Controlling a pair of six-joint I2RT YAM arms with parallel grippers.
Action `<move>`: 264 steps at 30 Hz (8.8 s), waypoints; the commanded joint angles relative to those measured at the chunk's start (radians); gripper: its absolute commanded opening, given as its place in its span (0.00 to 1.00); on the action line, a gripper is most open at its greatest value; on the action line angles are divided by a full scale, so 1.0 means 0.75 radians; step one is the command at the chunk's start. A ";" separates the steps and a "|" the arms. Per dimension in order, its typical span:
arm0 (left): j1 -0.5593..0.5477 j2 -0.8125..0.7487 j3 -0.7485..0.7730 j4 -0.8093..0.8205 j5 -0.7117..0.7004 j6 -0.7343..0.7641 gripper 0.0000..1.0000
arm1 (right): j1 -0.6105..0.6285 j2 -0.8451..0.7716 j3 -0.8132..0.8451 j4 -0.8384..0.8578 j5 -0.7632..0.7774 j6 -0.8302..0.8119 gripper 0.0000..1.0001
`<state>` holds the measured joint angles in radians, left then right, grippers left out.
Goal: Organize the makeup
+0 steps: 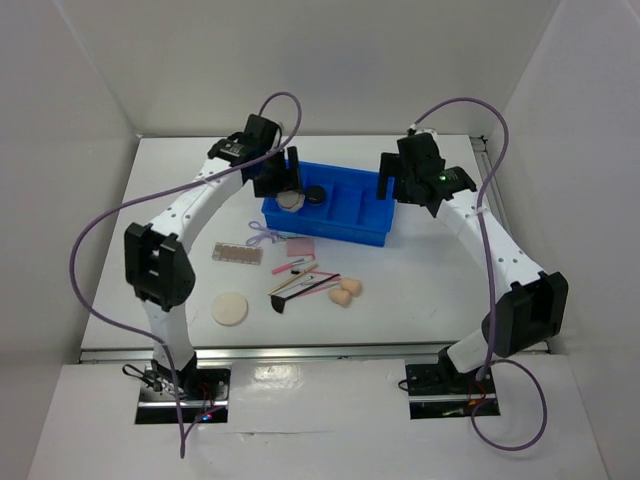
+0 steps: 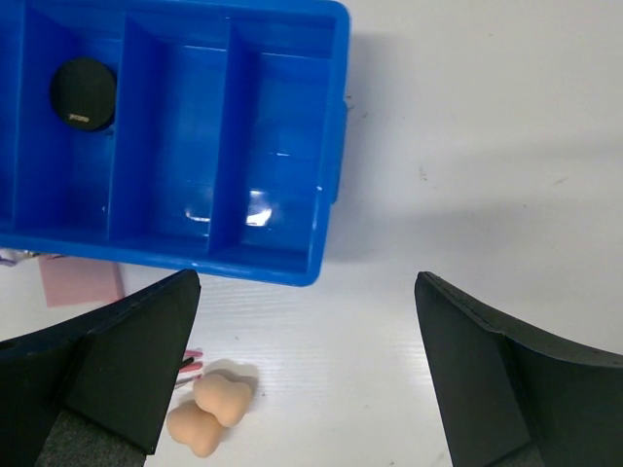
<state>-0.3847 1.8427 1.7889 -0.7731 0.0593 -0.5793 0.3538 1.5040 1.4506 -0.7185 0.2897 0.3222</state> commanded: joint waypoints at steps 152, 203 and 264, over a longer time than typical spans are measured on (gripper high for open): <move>-0.045 -0.694 -1.092 -0.182 -0.325 -0.336 0.62 | 0.406 -0.157 -0.717 0.240 -0.613 0.215 0.87; -0.033 -0.608 -1.226 -0.037 -0.261 -0.324 0.68 | 0.130 0.523 0.193 0.340 -0.208 0.149 0.48; -0.264 0.597 0.490 0.446 0.330 -0.054 0.00 | 0.044 -0.541 -0.335 -0.009 0.078 0.258 0.72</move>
<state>-0.5777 2.2639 2.0987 -0.4297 0.3611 -0.6102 0.3927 1.1294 1.2118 -0.6903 0.3153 0.4984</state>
